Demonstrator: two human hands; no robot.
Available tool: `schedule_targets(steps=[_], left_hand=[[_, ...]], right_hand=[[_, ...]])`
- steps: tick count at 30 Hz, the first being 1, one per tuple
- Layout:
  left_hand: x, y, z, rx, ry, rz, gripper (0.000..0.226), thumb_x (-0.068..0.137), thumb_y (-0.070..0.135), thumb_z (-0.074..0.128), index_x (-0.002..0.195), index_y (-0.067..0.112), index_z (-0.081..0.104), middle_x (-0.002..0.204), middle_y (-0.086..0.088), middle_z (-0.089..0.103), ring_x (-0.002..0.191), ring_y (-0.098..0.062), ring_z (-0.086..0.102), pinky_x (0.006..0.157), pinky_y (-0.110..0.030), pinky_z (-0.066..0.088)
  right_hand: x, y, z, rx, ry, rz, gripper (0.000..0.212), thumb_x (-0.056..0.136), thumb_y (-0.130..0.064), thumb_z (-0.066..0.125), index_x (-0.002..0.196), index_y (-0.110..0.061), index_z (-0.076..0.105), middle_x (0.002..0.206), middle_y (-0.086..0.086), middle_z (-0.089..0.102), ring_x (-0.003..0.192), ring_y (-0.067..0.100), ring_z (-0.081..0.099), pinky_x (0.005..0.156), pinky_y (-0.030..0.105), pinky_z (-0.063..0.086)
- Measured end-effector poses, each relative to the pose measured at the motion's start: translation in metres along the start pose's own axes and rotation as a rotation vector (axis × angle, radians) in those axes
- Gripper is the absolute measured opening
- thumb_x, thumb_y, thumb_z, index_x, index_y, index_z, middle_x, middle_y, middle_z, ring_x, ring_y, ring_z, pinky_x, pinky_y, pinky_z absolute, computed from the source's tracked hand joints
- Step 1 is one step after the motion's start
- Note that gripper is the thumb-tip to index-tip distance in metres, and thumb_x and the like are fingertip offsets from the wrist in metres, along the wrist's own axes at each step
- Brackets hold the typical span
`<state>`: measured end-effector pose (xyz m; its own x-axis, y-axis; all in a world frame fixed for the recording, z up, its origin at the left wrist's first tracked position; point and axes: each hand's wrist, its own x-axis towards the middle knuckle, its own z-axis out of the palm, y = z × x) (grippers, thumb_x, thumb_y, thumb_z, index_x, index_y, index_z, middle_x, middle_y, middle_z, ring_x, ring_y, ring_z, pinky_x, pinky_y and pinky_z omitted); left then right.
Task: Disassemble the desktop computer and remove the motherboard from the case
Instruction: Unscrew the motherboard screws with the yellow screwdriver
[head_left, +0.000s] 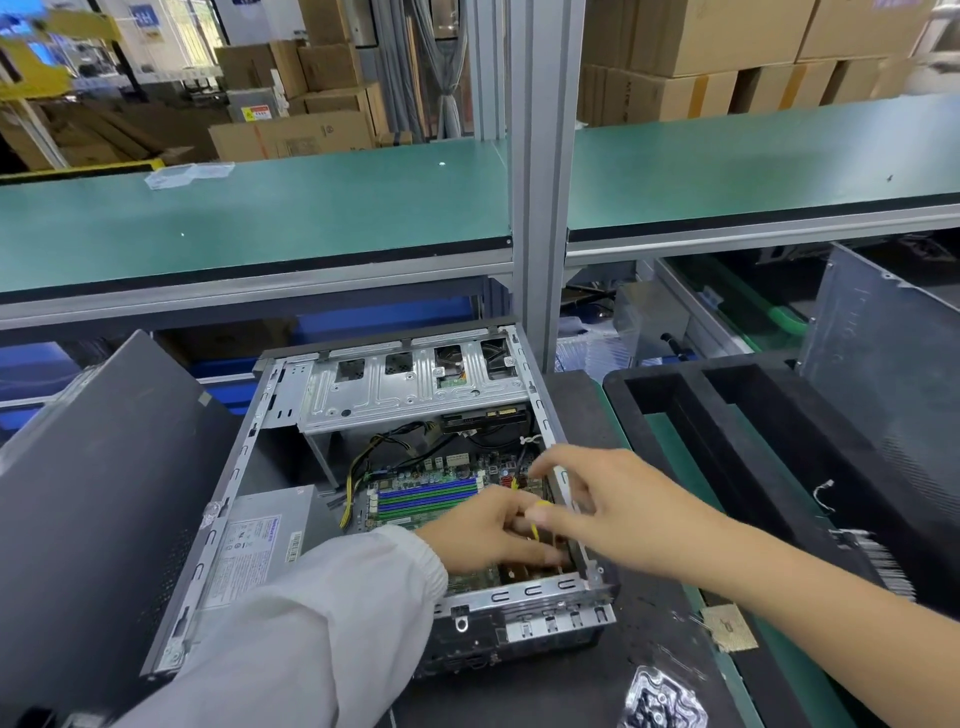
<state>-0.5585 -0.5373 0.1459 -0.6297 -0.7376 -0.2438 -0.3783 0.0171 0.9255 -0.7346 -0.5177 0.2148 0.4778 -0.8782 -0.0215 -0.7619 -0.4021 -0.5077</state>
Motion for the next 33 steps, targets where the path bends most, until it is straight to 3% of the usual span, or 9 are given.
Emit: schedule_targets(steps=[2, 5, 8, 11, 16, 20, 24, 29, 33], left_hand=[[-0.006, 0.006, -0.014, -0.079, -0.009, -0.022, 0.02, 0.09, 0.006, 0.063, 0.107, -0.003, 0.06, 0.101, -0.021, 0.07, 0.072, -0.025, 0.064, 0.072, -0.032, 0.053], [-0.022, 0.019, -0.045, -0.089, 0.084, 0.011, 0.021, 0.093, 0.009, 0.058, 0.11, -0.004, 0.059, 0.103, -0.014, 0.072, 0.07, -0.021, 0.068, 0.067, -0.026, 0.055], [-0.041, 0.032, -0.077, -0.169, 0.255, 0.033, 0.02, 0.092, 0.012, 0.056, 0.107, -0.001, 0.06, 0.102, -0.015, 0.072, 0.068, -0.018, 0.066, 0.069, -0.027, 0.055], [-0.053, 0.039, -0.097, -0.305, 0.354, 0.087, 0.026, 0.088, 0.02, 0.057, 0.106, 0.0, 0.06, 0.102, -0.018, 0.071, 0.064, -0.016, 0.063, 0.065, -0.023, 0.054], [-0.062, 0.04, -0.109, -0.525, 0.382, 0.145, 0.029, 0.091, 0.024, 0.056, 0.109, 0.003, 0.063, 0.1, -0.014, 0.07, 0.059, -0.01, 0.058, 0.066, -0.02, 0.054], [-0.057, 0.036, -0.106, -0.64, 0.397, 0.152, 0.028, 0.09, 0.025, 0.056, 0.107, 0.004, 0.063, 0.097, -0.013, 0.07, 0.056, -0.009, 0.056, 0.063, -0.019, 0.053], [-0.051, 0.03, -0.101, -0.515, 0.461, 0.114, 0.028, 0.088, 0.031, 0.059, 0.103, 0.008, 0.065, 0.084, -0.008, 0.07, 0.052, -0.011, 0.049, 0.054, -0.017, 0.047], [-0.044, 0.024, -0.085, -0.106, 0.687, 0.153, 0.023, 0.093, 0.018, 0.061, 0.07, 0.015, 0.062, 0.059, 0.001, 0.064, 0.051, -0.006, 0.052, 0.049, -0.011, 0.04], [-0.039, 0.018, -0.079, 0.013, 0.617, 0.192, 0.025, 0.089, 0.016, 0.065, 0.066, 0.007, 0.062, 0.059, -0.003, 0.066, 0.054, -0.006, 0.057, 0.056, -0.014, 0.045]], right_hand=[[0.0, 0.005, -0.008, 0.179, 0.098, 0.07, 0.026, 0.087, -0.05, 0.055, 0.103, -0.029, 0.06, 0.06, -0.007, 0.048, 0.054, 0.001, 0.044, 0.056, 0.019, 0.036], [-0.001, 0.012, -0.015, 0.398, 0.112, 0.177, 0.031, 0.089, -0.052, 0.048, 0.097, -0.026, 0.064, 0.065, -0.007, 0.061, 0.059, 0.002, 0.052, 0.066, 0.026, 0.044], [-0.002, 0.013, -0.013, 0.587, 0.065, 0.233, 0.043, 0.083, -0.057, 0.046, 0.096, -0.021, 0.066, 0.054, -0.007, 0.038, 0.049, 0.008, 0.036, 0.056, 0.023, 0.036], [0.001, 0.009, -0.007, 0.669, 0.011, 0.269, 0.036, 0.091, -0.049, 0.046, 0.096, -0.019, 0.066, 0.066, 0.007, 0.032, 0.06, 0.019, 0.031, 0.054, 0.025, 0.031], [0.013, 0.003, 0.004, 0.778, -0.028, 0.293, 0.032, 0.098, -0.035, 0.045, 0.094, -0.013, 0.067, 0.053, -0.008, 0.037, 0.048, 0.008, 0.033, 0.044, 0.017, 0.031], [0.02, 0.003, 0.01, 0.788, -0.074, 0.282, 0.031, 0.101, -0.025, 0.042, 0.095, -0.009, 0.067, 0.054, -0.006, 0.04, 0.047, 0.008, 0.035, 0.043, 0.018, 0.032], [0.022, 0.008, 0.013, 0.473, -0.119, 0.153, 0.023, 0.096, -0.028, 0.051, 0.082, -0.027, 0.069, 0.055, -0.006, 0.038, 0.052, 0.01, 0.033, 0.053, 0.018, 0.032], [0.038, 0.005, 0.016, 0.131, -0.254, -0.046, 0.012, 0.089, -0.034, 0.062, 0.085, -0.03, 0.072, 0.048, -0.013, 0.04, 0.049, 0.0, 0.042, 0.052, 0.006, 0.034], [0.064, -0.003, 0.032, -0.29, -0.344, -0.247, 0.013, 0.09, -0.033, 0.06, 0.095, -0.028, 0.071, 0.069, -0.019, 0.049, 0.068, -0.001, 0.048, 0.064, 0.016, 0.038]])
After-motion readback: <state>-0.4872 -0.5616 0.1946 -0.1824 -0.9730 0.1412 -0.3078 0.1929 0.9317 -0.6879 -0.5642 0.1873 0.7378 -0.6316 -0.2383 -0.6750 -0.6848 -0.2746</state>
